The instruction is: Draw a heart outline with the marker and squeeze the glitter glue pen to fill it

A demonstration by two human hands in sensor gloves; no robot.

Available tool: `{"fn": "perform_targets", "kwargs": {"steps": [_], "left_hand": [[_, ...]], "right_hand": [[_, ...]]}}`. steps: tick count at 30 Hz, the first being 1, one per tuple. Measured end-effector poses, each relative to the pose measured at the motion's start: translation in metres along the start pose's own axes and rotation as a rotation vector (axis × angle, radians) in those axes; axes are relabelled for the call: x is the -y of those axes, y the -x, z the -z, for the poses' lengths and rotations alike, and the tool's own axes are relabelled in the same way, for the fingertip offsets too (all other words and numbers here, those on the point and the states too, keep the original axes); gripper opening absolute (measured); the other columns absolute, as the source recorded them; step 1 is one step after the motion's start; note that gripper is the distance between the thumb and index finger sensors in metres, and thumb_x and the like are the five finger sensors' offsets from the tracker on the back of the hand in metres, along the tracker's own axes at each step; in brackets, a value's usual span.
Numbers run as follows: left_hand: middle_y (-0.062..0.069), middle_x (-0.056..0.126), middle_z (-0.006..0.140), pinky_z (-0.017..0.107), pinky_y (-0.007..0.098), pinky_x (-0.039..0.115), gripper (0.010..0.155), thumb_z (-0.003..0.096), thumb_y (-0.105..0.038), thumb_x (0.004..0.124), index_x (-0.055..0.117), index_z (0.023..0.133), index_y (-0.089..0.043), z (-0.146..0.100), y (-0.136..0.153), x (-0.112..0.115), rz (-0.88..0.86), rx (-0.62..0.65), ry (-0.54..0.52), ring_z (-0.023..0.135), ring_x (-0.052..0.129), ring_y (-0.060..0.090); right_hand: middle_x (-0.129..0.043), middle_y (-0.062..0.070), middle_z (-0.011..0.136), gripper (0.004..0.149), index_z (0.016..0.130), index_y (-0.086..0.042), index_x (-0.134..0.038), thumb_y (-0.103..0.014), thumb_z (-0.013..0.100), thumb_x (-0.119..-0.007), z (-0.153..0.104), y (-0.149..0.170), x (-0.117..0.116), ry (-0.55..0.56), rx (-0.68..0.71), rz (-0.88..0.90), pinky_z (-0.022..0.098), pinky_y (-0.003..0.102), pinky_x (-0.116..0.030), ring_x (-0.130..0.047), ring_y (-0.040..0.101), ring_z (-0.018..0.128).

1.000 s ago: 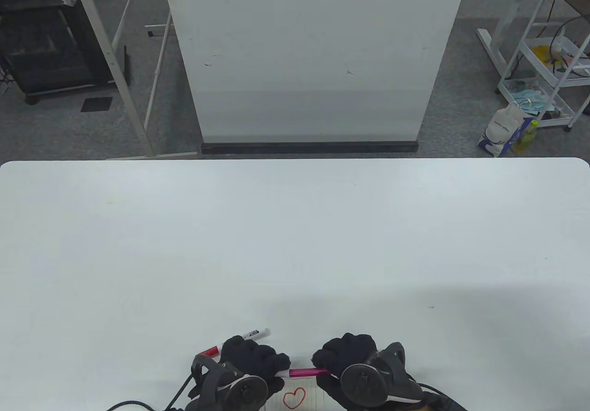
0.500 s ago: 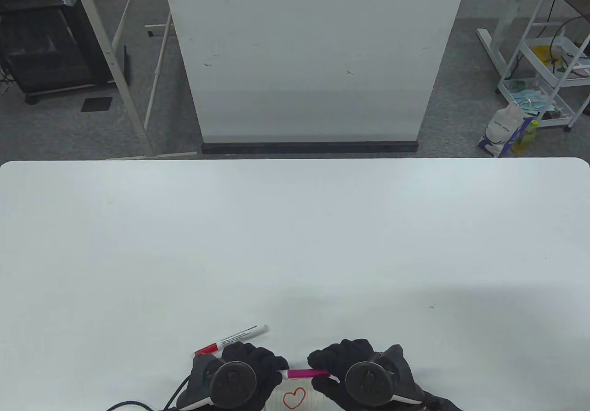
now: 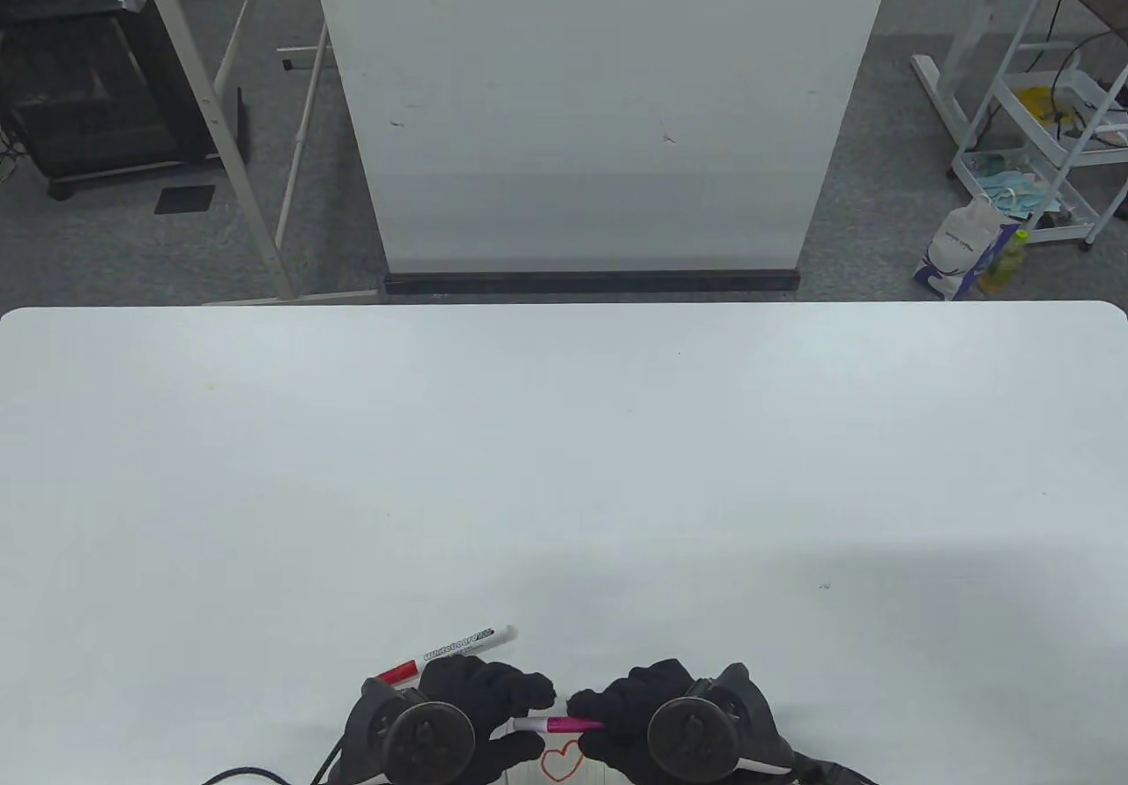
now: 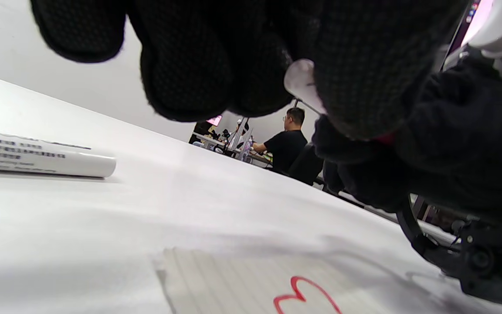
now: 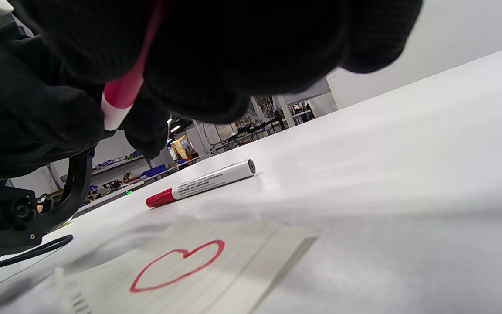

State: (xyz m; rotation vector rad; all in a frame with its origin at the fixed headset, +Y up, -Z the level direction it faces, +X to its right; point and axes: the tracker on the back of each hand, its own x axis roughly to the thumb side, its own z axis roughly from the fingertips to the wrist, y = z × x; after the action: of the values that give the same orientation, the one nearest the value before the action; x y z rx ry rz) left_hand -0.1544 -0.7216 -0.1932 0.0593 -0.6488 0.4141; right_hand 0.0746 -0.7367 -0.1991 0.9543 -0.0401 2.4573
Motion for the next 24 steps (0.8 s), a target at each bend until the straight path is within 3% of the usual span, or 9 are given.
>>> {"fn": "perform_targets", "kwargs": {"steps": [3, 10, 11, 13, 16, 21, 24], "left_hand": [[0.004, 0.091, 0.084, 0.062, 0.065, 0.067, 0.053, 0.0424, -0.039, 0.091, 0.075, 0.092, -0.027, 0.000, -0.004, 0.002, 0.017, 0.005, 0.023, 0.068, 0.094, 0.030], [0.004, 0.095, 0.080, 0.063, 0.066, 0.065, 0.049, 0.0508, -0.035, 0.066, 0.071, 0.098, -0.024, 0.002, 0.003, 0.005, -0.093, 0.027, 0.055, 0.066, 0.096, 0.030], [0.004, 0.095, 0.079, 0.063, 0.066, 0.065, 0.050, 0.0510, -0.037, 0.065, 0.070, 0.099, -0.024, 0.002, 0.004, 0.006, -0.103, 0.021, 0.055, 0.067, 0.096, 0.030], [0.005, 0.094, 0.082, 0.063, 0.066, 0.065, 0.060, 0.0475, -0.049, 0.077, 0.068, 0.101, -0.022, 0.003, 0.006, 0.007, -0.109, 0.019, 0.062, 0.070, 0.094, 0.032], [0.005, 0.089, 0.087, 0.063, 0.065, 0.067, 0.067, 0.0424, -0.048, 0.088, 0.067, 0.100, -0.024, 0.002, 0.005, 0.006, -0.032, 0.003, 0.048, 0.071, 0.093, 0.031], [0.002, 0.097, 0.075, 0.059, 0.062, 0.073, 0.050, 0.0426, -0.042, 0.090, 0.079, 0.088, -0.026, 0.002, 0.001, 0.002, -0.012, -0.016, -0.011, 0.059, 0.099, 0.028], [0.003, 0.099, 0.073, 0.058, 0.062, 0.073, 0.047, 0.0448, -0.042, 0.084, 0.082, 0.088, -0.023, 0.002, 0.000, 0.004, 0.003, -0.002, 0.008, 0.058, 0.100, 0.028]], "right_hand": [[-0.101, 0.003, 0.050, 0.048, 0.078, -0.023, -0.088, -0.047, 0.037, -0.079, 0.000, 0.000, -0.001, -0.002, -0.002, 0.010, 0.050, 0.048, -0.078, -0.096, 0.017, 0.029], [-0.100, 0.003, 0.050, 0.048, 0.079, -0.023, -0.088, -0.046, 0.037, -0.079, 0.001, 0.002, 0.001, -0.001, -0.012, 0.023, 0.051, 0.048, -0.077, -0.095, 0.018, 0.030], [-0.100, 0.003, 0.050, 0.048, 0.079, -0.023, -0.088, -0.046, 0.037, -0.079, 0.001, 0.002, 0.001, -0.002, -0.014, 0.027, 0.051, 0.048, -0.077, -0.095, 0.018, 0.030], [-0.100, 0.003, 0.050, 0.048, 0.079, -0.023, -0.088, -0.046, 0.037, -0.079, 0.001, 0.002, 0.001, 0.000, -0.017, 0.030, 0.051, 0.048, -0.077, -0.095, 0.018, 0.030], [-0.100, 0.003, 0.050, 0.048, 0.079, -0.022, -0.088, -0.046, 0.038, -0.079, 0.001, 0.003, 0.001, 0.001, -0.014, 0.027, 0.051, 0.048, -0.077, -0.095, 0.018, 0.030], [-0.100, 0.003, 0.050, 0.049, 0.079, -0.022, -0.088, -0.047, 0.038, -0.079, 0.001, 0.003, 0.002, 0.002, -0.010, 0.033, 0.051, 0.048, -0.077, -0.095, 0.018, 0.030], [-0.101, 0.003, 0.049, 0.049, 0.078, -0.022, -0.088, -0.048, 0.038, -0.081, 0.000, 0.003, 0.002, 0.000, -0.010, 0.040, 0.050, 0.048, -0.078, -0.095, 0.018, 0.029]]}}
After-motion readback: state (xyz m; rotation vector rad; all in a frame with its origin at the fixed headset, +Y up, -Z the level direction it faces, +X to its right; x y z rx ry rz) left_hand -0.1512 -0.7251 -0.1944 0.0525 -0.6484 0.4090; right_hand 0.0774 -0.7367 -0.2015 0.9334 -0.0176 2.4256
